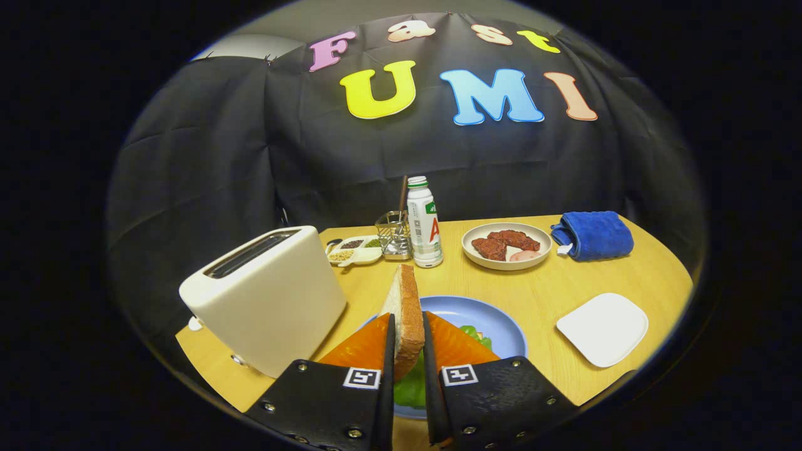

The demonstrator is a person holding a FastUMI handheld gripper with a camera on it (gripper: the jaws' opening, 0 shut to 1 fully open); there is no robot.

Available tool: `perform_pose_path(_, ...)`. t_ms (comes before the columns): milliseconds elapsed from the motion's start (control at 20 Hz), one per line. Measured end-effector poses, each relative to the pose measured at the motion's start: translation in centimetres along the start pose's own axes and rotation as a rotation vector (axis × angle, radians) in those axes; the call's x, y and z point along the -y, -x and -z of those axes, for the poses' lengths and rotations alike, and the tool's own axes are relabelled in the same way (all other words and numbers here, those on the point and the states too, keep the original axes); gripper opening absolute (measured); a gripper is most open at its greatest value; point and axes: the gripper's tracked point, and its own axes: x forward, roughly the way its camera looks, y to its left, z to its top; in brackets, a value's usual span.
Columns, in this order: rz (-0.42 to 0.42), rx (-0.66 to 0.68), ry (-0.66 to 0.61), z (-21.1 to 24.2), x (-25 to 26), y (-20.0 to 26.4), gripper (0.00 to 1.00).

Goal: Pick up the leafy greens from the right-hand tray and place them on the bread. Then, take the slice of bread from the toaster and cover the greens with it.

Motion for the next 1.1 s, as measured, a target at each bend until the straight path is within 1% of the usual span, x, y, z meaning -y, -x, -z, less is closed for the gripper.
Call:
perform_pose_path(100,-0.001,-0.008,-0.010,0.4,0.3,0.1,0.22)
perform_pose_path(150,0.002,-0.010,-0.009,0.4,0.6,0.1,0.25)
perform_pose_path(300,0.001,-0.019,-0.008,0.6,1.2,-0.1,0.25)
perform_pose_path(400,0.017,-0.026,0.001,0.9,2.1,-0.2,0.25)
perform_pose_path(450,0.026,-0.029,0.012,1.0,2.6,-0.3,0.34)
perform_pose_path(650,0.022,-0.053,-0.002,2.0,3.6,-0.8,0.34)
perform_pose_path(700,0.035,-0.054,0.008,2.0,4.3,-0.9,0.34)
perform_pose_path(750,0.046,-0.054,0.025,2.1,4.7,-1.0,0.39)
perform_pose_path(800,0.058,-0.054,0.040,2.2,5.0,-0.9,0.41)
perform_pose_path(950,0.071,-0.034,0.055,1.6,5.7,-0.6,0.42)
perform_pose_path(1050,0.109,0.008,0.082,0.5,7.1,-0.2,0.42)
perform_pose_path(1100,0.114,0.033,0.093,-0.2,7.5,0.2,0.42)
